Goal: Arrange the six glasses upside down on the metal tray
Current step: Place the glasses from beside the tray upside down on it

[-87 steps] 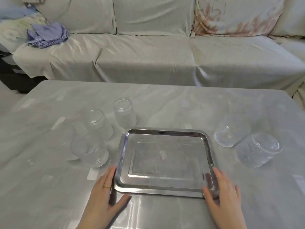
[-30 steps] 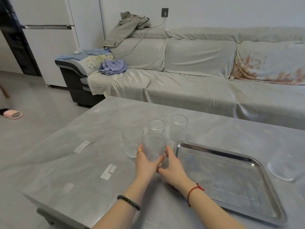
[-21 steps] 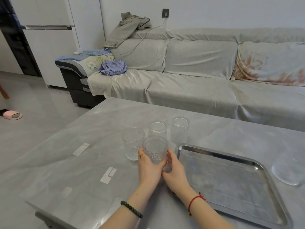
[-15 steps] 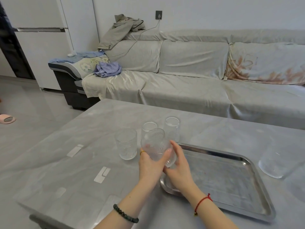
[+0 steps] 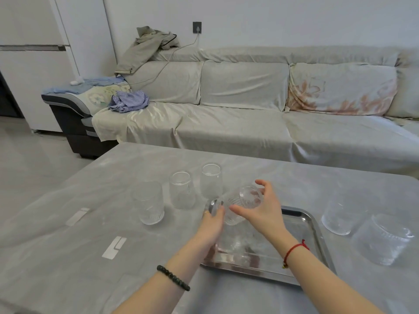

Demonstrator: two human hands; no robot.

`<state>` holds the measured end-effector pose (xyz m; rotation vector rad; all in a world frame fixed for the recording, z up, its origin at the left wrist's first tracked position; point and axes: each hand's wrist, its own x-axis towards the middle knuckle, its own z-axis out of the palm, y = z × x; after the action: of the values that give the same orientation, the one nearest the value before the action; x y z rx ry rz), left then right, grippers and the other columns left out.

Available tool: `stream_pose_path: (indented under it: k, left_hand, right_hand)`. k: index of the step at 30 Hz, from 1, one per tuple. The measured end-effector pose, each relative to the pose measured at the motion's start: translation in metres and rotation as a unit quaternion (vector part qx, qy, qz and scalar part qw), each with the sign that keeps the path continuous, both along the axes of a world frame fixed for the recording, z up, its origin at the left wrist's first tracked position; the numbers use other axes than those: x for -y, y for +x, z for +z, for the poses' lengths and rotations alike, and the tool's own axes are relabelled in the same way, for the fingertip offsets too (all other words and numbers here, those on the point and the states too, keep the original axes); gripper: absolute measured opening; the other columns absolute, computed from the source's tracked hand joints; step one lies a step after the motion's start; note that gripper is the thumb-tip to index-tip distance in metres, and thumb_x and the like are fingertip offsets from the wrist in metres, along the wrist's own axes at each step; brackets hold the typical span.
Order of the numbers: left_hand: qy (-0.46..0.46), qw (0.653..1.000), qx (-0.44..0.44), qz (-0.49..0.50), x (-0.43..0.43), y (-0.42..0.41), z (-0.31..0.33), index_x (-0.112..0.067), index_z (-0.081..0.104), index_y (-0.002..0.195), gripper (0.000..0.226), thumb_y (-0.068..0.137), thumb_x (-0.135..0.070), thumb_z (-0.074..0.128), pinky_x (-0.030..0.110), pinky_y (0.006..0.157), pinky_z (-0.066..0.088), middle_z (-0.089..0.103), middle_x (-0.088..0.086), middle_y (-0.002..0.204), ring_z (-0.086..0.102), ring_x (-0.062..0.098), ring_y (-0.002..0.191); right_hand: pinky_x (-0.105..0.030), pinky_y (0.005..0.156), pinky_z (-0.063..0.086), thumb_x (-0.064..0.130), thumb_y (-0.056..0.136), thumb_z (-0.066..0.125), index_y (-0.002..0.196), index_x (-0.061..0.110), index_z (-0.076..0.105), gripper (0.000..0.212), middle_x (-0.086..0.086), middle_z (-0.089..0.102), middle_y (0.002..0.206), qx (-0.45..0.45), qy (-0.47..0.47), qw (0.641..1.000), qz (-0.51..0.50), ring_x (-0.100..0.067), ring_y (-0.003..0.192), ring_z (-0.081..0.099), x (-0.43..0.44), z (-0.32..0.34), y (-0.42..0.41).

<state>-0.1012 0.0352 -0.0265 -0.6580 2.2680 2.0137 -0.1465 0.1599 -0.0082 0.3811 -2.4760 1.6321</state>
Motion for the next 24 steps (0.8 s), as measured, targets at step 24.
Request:
stream_pose_path:
  k: [24]
  left_hand:
    - [-0.195, 0.964, -0.155, -0.096, 0.032, -0.023, -0.049, -0.021, 0.019, 0.143, 0.062, 0.089, -0.013, 0.049, 0.001, 0.090, 0.021, 0.032, -0.020, 0.128, 0.031, -0.003, 0.119]
  right_hand:
    - [-0.044, 0.106, 0.039, 0.029, 0.073, 0.072, 0.136, 0.017, 0.028, 0.078, -0.003, 0.045, 0.140, 0.071, 0.057, 0.995, 0.037, -0.019, 0.126, 0.044, 0.028, -0.067, -0.003]
